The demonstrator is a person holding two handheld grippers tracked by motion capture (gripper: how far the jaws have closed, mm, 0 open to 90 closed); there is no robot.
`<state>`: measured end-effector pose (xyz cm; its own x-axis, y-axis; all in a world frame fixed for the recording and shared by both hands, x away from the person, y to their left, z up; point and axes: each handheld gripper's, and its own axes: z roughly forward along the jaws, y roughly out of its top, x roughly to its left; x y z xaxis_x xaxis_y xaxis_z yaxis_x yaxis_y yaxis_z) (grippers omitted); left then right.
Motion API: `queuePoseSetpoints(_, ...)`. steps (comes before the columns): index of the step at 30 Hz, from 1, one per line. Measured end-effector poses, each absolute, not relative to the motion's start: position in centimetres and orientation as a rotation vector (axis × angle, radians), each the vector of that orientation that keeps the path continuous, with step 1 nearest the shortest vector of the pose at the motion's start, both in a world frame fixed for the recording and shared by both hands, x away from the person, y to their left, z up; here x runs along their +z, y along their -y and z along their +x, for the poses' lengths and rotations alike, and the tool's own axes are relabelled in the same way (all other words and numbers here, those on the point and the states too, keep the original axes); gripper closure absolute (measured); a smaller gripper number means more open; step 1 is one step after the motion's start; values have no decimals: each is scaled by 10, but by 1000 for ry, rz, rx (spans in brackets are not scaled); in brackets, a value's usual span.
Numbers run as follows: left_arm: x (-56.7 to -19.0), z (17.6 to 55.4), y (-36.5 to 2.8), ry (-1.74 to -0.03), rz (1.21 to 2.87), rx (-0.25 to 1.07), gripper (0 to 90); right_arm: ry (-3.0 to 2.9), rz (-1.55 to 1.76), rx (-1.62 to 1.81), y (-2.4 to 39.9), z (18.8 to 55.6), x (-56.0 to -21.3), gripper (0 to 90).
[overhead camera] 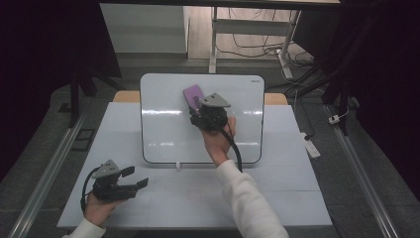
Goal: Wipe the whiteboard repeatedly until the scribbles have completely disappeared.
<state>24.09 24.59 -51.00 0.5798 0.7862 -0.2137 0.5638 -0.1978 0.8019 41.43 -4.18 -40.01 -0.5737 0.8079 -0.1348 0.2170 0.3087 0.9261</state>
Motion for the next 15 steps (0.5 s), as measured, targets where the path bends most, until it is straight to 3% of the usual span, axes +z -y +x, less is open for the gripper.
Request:
queuePoseSetpoints(8, -511, 242, -248, -1093, 1886, 301, 255, -2130, 795, 1293, -1, 403, -417, 410)
queuePoseSetpoints(15, -510, 241, -247, -1092, 1885, 303, 255, -2134, 808, 1301, 7, 403, -416, 409)
